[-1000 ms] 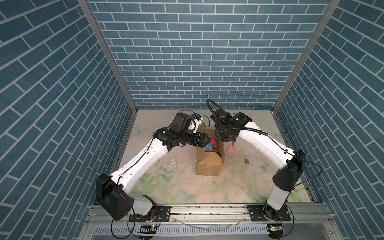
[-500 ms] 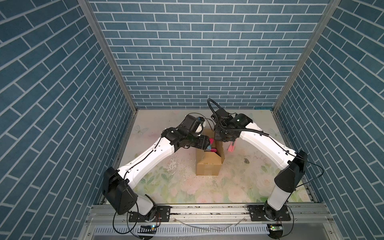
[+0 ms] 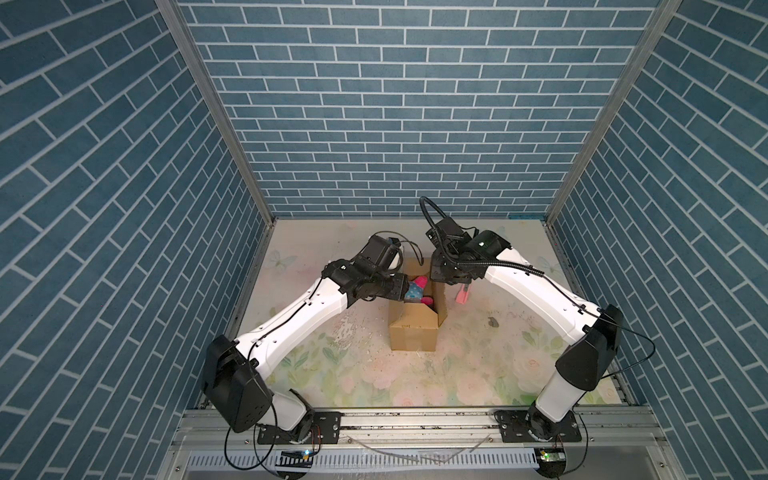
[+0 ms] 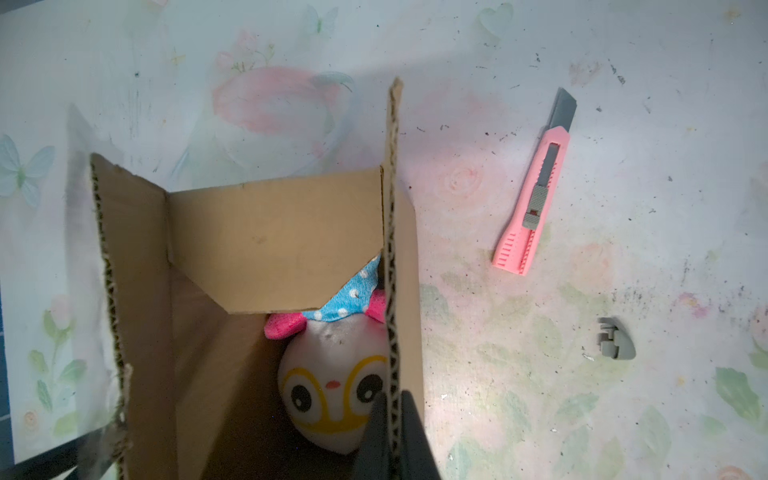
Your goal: Unpack the express box
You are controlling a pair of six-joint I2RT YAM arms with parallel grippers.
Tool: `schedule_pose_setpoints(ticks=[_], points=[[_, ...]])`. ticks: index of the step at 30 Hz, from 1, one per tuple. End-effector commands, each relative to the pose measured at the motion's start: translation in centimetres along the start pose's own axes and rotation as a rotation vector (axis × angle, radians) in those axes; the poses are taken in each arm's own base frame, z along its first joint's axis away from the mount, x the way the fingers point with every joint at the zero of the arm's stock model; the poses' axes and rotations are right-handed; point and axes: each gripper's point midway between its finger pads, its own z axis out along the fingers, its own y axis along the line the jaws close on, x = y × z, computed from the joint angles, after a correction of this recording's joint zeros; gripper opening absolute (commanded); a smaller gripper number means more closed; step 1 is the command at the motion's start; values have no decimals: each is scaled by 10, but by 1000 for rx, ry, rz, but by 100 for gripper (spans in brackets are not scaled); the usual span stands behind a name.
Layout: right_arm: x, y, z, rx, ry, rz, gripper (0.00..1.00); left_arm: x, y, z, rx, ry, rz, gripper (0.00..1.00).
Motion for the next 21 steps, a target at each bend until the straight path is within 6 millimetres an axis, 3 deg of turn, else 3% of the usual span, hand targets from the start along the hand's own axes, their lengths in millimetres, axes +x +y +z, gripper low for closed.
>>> schedule_pose_setpoints(ticks=[1,13,21], points=[[-1,-12,2,30,-9,-17,0,13,24,-2,-41,16,-52,49],[-2,-12,7,18,10,-56,0,22,36,-8,66,-46,-189,42],[-2,-11,11,-11,15,-60,0,35,52,-10,93,-66,-268,45]])
